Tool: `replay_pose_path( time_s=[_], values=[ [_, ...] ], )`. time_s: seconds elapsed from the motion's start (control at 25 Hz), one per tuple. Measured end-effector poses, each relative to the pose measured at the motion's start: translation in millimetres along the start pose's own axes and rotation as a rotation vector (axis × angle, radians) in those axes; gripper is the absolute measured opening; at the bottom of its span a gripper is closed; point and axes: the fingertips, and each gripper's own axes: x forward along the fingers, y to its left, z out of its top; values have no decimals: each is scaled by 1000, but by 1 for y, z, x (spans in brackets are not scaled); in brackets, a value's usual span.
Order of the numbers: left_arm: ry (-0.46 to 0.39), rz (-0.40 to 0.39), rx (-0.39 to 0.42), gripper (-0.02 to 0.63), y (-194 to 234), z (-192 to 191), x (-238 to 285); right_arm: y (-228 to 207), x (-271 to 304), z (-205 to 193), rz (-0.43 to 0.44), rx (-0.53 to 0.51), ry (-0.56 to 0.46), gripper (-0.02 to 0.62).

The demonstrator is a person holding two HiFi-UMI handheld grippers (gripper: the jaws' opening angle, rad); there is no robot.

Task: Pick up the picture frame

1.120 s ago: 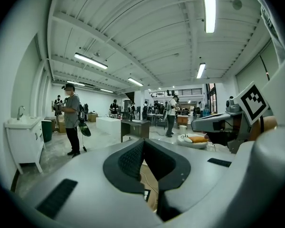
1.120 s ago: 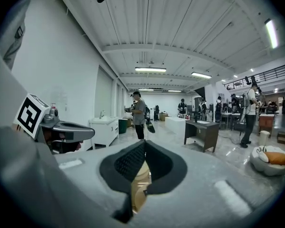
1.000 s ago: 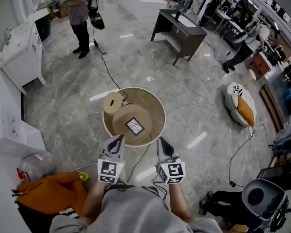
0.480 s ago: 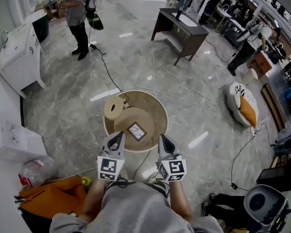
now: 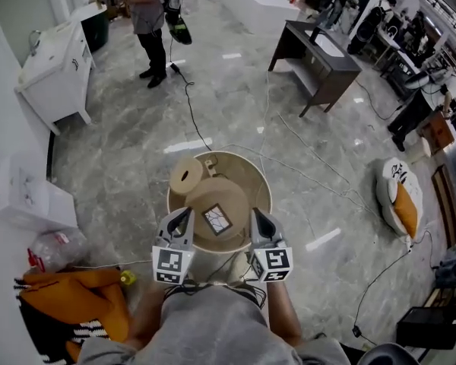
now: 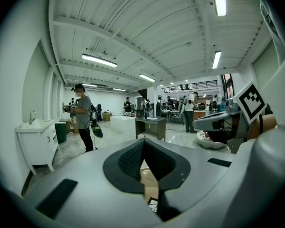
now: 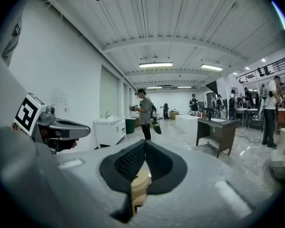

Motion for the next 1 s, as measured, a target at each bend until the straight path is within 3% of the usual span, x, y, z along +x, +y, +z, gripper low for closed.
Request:
replay_pose_path(
  time_s=[0.28,0.52,0.72,1.0],
  values=[
    [67,186,-33,18,-14,5,48,-66,54,0,188,17,18,-2],
    [140,355,-98,18,-22,0,63,-95,81,-11,334,35,73,-1],
    [178,418,-131,18,-30,-21,73,-100,94,-36,406,39,108,0],
    [225,422,-164,18,-43,-47,97,-105,112,-70,456,42,166,-2]
  ],
)
